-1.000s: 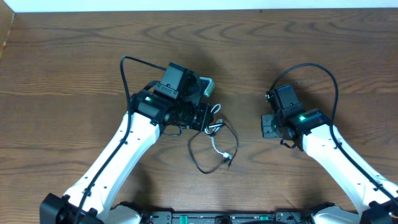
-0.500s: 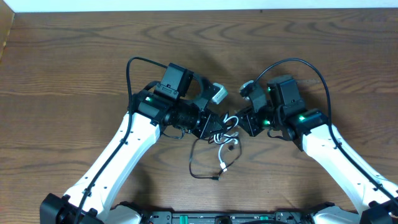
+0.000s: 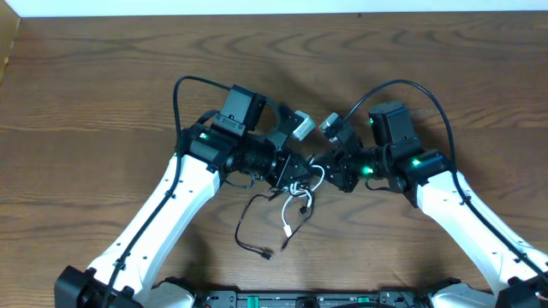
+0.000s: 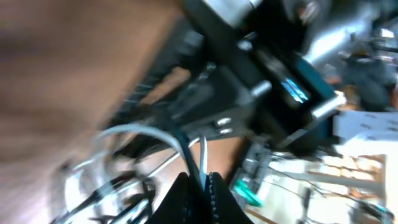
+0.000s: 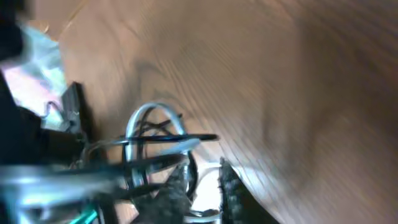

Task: Untangle cables

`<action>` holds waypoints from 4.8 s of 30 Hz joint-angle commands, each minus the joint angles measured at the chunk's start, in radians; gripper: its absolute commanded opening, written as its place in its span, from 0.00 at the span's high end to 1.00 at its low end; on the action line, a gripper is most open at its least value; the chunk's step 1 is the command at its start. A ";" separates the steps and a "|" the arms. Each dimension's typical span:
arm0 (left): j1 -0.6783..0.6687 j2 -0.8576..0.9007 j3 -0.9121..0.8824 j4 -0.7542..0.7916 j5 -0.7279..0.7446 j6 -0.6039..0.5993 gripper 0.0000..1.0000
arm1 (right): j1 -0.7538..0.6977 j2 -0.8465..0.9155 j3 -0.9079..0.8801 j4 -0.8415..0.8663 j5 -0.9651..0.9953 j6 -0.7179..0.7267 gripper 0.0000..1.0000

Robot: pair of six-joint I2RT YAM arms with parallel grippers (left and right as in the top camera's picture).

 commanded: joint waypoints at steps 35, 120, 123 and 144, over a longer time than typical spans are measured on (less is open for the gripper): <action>-0.084 0.214 -0.090 0.013 -0.277 -0.162 0.41 | 0.001 -0.006 0.012 -0.318 0.883 0.439 0.60; 0.076 -0.039 0.051 0.096 0.343 -0.089 0.93 | -0.086 -0.006 0.012 0.126 -0.179 0.296 0.51; 0.076 -0.039 0.051 0.121 0.345 -0.118 0.93 | -0.086 -0.006 0.012 0.190 -0.261 0.301 0.49; 0.048 -0.039 0.051 0.049 0.122 -0.135 0.93 | -0.085 -0.006 0.012 -0.174 0.702 0.660 0.99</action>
